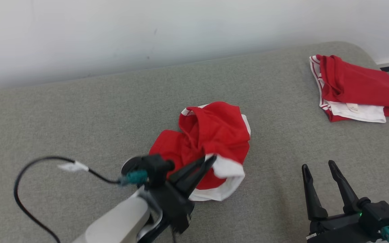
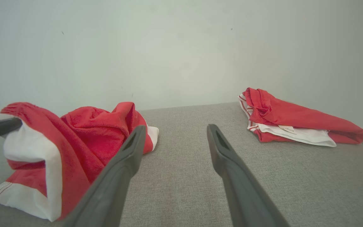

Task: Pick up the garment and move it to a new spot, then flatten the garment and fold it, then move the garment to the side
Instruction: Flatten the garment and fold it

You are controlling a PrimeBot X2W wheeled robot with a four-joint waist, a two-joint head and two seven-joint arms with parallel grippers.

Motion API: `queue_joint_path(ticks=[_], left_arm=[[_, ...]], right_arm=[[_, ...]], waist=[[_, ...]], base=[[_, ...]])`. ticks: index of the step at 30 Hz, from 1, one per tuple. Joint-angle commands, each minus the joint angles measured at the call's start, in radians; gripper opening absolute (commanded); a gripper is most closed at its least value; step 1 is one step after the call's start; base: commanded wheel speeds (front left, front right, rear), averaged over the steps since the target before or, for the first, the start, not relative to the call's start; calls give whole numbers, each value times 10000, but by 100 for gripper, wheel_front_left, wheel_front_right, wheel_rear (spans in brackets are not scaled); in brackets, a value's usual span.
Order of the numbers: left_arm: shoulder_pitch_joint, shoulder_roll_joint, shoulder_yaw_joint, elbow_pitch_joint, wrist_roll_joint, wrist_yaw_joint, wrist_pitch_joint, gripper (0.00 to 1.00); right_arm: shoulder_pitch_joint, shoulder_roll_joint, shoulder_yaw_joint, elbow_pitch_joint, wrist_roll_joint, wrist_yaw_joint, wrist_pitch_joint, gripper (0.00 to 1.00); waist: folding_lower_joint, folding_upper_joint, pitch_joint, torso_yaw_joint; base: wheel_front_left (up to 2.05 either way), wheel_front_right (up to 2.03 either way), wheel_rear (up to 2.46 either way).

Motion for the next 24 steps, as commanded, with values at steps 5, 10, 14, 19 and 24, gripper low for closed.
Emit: queue_joint_path(ticks=[5, 10, 14, 19, 24], left_arm=[[-1382, -581, -35, -152, -1308, -2, -19, 0], [-2835, -1386, 705, 369, -2134, 39, -22, 0], [-4119, -1665, 1299, 754, -2330, 509, -34, 0], [-4531, -1699, 1095, 931, -3117, 1627, -28, 0], [-3438, -1700, 387, 1468, -3736, 2062, -20, 0]], right_arm=[[166, 56, 130, 70, 64, -11, 5, 100], [211, 64, 266, 145, 102, -11, 5, 100], [246, 14, 432, 215, 169, -11, 7, 100], [201, -11, 430, 248, 191, -11, 5, 100], [385, -4, 54, 80, 153, -11, 5, 100]], waist=[[1, -1, -312, -390], [1, -1, -503, -820], [1, -1, -611, -1136], [1, -1, -684, -1368], [1, -1, -457, -1068]], base=[[0, 0, 0], [0, 0, 0], [0, 0, 0], [0, 0, 0], [0, 0, 0]])
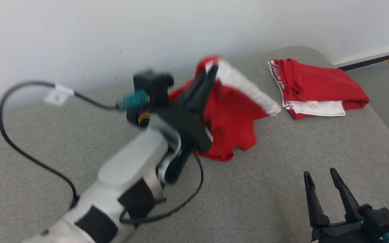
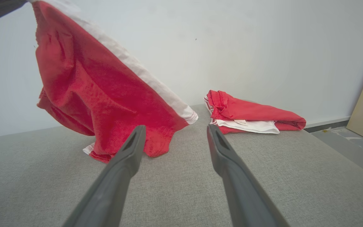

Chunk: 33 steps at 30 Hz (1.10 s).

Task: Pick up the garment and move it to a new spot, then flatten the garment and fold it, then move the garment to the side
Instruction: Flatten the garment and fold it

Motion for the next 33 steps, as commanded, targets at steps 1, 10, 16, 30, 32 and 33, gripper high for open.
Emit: queue_joint_path(ticks=[1, 10, 16, 30, 32, 33], left_arm=[[591, 13, -103, 84, -260, -92, -25, 0], [3722, 1156, 541, -18, -24, -405, -33, 0], [4844, 2281, 1095, -273, 314, -505, -34, 0], [5383, 3044, 985, 358, 519, -525, 0, 100], [5482, 3087, 1048, 318, 642, -409, -15, 100], [5531, 3149, 1110, 273, 705, -319, -26, 100]], right_arm=[[169, 10, -75, -42, -28, -11, 7, 100], [306, 45, -336, -231, -175, -11, 5, 100], [374, 6, -308, -236, -147, -11, 5, 100], [325, -67, -65, -82, -66, -11, 5, 100], [294, -54, -13, -57, -57, -11, 5, 100], [275, -45, 34, -47, -49, -11, 5, 100]], waist=[[1, 0, 215, 293], [1, 0, 406, 1061], [1, 0, 374, 1331], [1, 0, 112, 1364], [1, 0, 21, 1394], [1, 0, -26, 1404]], base=[[0, 0, 0], [0, 0, 0], [0, 0, 0], [0, 0, 0], [0, 0, 0], [0, 0, 0]])
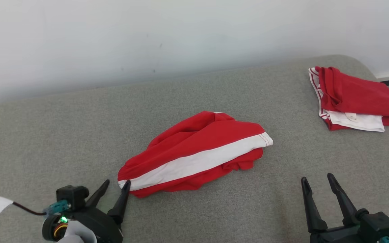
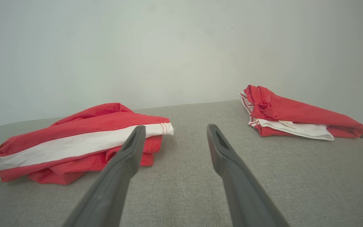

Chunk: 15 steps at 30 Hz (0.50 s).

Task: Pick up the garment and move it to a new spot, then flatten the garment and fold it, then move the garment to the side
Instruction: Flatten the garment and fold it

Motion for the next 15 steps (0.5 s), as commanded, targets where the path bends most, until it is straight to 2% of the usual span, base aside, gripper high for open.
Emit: queue_joint_path(ticks=[1, 4, 8, 13, 15], left_arm=[[274, 175, 190, -92, 163, 187, -84, 100], [672, 275, 1070, -837, 729, 664, -80, 100], [1978, 199, 2663, -2221, 1635, 1287, -82, 100], [3756, -394, 4630, -4137, 3161, 1701, -83, 100], [4414, -771, 5248, -4815, 3708, 1671, -81, 100]], right_arm=[[-52, -19, 89, 34, 35, -11, 5, 100], [-132, -7, 175, 52, 63, -11, 5, 100], [-110, 27, 258, 87, 77, -11, 5, 100], [72, 58, 246, 103, 70, -11, 5, 100], [159, 87, 219, 102, 44, -11, 5, 100]], waist=[[0, 0, -148, 49], [0, 0, -337, 150], [0, 0, -601, 315], [0, 0, -818, 591], [0, 0, -914, 684]], base=[[0, 0, 0], [0, 0, 0], [0, 0, 0], [0, 0, 0], [0, 0, 0]])
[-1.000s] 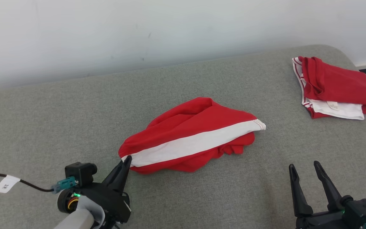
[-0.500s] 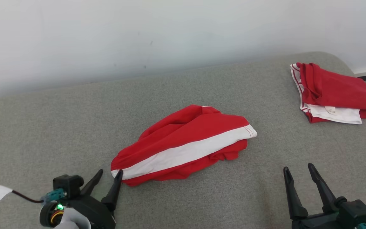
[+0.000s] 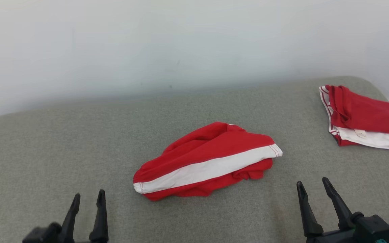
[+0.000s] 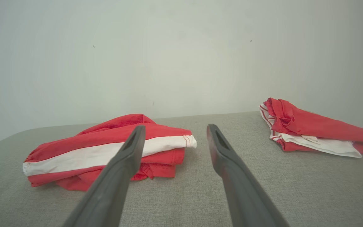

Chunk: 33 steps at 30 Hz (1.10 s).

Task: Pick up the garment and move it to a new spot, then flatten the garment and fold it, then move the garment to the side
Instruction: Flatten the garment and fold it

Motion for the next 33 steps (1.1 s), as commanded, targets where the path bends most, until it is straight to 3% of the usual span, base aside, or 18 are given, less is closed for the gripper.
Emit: queue_joint_path(ticks=[1, 5, 10, 19, 25, 33], left_arm=[[630, -295, 472, -453, 460, -87, -36, 100], [1601, -939, 1238, -1243, 1595, -545, -36, 100], [1754, -1452, 1588, -720, 2175, -1170, -35, 100], [-460, -2064, 1380, 2515, 2543, -2725, -37, 100], [-2495, -2244, 862, 5007, 2316, -3074, 102, 100], [-4344, -2332, 128, 6882, 1470, -3391, 584, 100]], right_arm=[[164, 51, -24, 7, -1, -11, 6, 100], [274, 122, -49, 36, -20, -11, 7, 100], [50, 180, 68, 228, 41, -11, 6, 100], [-1582, -170, 605, 1755, 720, -11, 7, 100], [-3340, -671, 1471, 3438, 1714, -11, 6, 100], [-4963, -1266, 2004, 4617, 2577, -11, 6, 100]], waist=[[0, 0, -208, 201], [0, 0, -367, 316], [0, 0, -418, 391], [0, 0, 87, 407], [0, 0, 884, 456], [0, 0, 1818, 444]], base=[[0, 0, 0], [0, 0, 0], [0, 0, 0], [0, 0, 0], [0, 0, 0], [0, 0, 0]])
